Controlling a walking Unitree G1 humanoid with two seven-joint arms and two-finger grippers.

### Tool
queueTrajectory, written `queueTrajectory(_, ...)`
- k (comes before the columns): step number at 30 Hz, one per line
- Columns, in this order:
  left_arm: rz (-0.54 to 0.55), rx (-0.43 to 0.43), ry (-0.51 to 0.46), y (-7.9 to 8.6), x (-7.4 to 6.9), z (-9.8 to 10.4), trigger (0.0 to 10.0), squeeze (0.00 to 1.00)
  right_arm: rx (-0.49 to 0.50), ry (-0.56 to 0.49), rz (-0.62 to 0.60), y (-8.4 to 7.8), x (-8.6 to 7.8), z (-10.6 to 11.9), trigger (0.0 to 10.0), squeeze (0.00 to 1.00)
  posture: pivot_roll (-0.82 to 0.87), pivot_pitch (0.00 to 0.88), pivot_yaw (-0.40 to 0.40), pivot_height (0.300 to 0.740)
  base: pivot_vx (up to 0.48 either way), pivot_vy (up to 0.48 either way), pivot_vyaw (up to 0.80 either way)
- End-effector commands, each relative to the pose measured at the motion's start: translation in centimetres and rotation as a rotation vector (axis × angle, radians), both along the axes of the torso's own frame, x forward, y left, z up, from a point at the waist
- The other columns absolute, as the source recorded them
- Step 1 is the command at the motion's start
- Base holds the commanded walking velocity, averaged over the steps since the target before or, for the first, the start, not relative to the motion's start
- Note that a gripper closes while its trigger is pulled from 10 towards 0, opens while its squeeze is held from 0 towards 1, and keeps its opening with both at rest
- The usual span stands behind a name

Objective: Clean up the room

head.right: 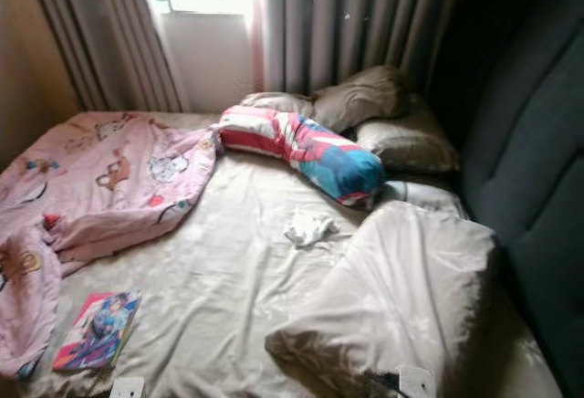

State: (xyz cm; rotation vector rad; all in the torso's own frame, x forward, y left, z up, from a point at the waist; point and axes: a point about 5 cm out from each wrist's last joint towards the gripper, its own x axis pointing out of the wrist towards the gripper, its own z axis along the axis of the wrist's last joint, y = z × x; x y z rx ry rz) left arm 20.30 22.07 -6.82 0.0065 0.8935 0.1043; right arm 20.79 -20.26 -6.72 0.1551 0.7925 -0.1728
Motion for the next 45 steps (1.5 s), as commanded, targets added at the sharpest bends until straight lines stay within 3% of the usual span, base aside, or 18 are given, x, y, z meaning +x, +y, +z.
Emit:
queueTrajectory(1,-0.022,0.010,0.022,0.0,-0.4,-0.2,10.0,0.00,0.000,-0.033,-0.026,-0.3,0.6,0.4,10.0,0.00,0.04,0.000,-0.011,0.740,0.000,0.000,0.00)
queueTrajectory(18,-0.024,0.018,0.035,0.2,-0.9,-0.5,10.0,0.00,-0.026,-0.288,-0.013,0.4,2.8,2.7,10.0,0.00,0.02,0.000,-0.022,0.740,0.000,0.000,0.00)
queueTrajectory(28,-0.022,0.006,0.034,-0.2,-1.1,-0.6,10.0,0.00,-0.014,-0.283,0.021,1.3,3.2,2.7,10.0,0.00,0.03,0.000,-0.037,0.740,0.000,0.000,0.00)
queueTrajectory(45,-0.011,0.000,0.028,-0.3,-1.0,-0.6,10.0,0.00,-0.012,-0.271,0.008,1.0,3.2,2.7,10.0,0.00,0.02,0.000,-0.039,0.740,0.000,0.000,0.00)
